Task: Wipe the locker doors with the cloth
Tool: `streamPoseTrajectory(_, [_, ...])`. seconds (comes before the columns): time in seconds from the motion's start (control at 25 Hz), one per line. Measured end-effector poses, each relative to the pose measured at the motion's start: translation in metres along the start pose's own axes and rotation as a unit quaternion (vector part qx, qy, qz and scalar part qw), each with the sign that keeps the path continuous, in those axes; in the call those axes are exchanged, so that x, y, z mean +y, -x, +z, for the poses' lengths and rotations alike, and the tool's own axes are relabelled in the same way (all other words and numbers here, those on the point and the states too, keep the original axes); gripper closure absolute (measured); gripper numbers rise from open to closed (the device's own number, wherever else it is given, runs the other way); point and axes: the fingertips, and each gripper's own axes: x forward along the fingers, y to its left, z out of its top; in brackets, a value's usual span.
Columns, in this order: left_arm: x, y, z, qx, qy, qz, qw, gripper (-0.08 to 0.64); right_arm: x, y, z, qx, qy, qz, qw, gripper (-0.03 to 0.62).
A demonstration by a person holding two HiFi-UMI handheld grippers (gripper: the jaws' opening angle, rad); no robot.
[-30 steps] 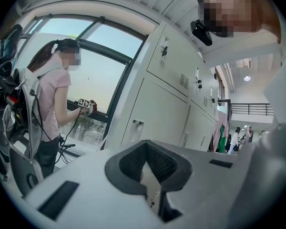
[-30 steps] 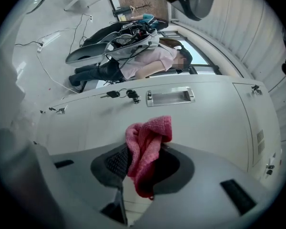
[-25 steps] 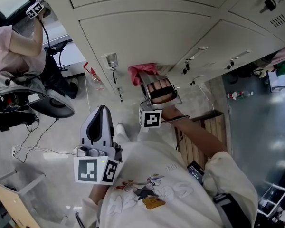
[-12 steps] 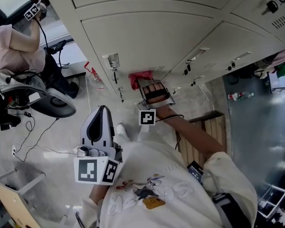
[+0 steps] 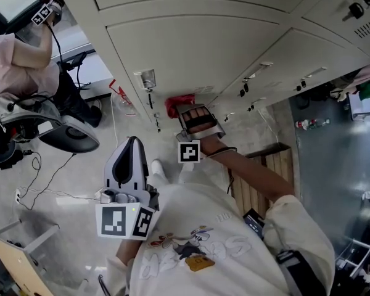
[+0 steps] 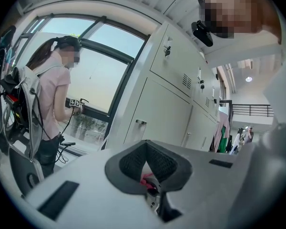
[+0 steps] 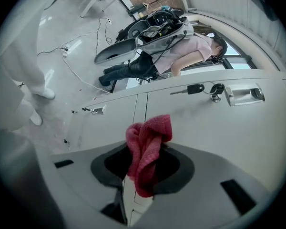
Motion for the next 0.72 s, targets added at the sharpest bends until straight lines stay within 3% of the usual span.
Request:
streamPoseTrajectory(0.28, [0.001, 0.001, 0.001, -0.003, 0.008, -0.011, 0.9999, 0.555, -0.045, 0.058, 0.029, -0.051, -0.018, -0.008, 0.999, 0.474])
streamPoseTrajectory(0.52, [0.004, 0.005, 0.009, -0.013, 0.007, -0.017, 0.9998, 0.555, -0.120, 0.096, 0.030, -0.054, -0.016, -0.083, 0.995, 0.474])
streamPoseTrajectory(0.72, [0.005, 0.008, 0.013, -0.016, 0.006, -0.023, 0.9996, 0.555, -0.194, 0.124, 0.036, -0.059, -0.041, -0.157, 0.985, 0.474])
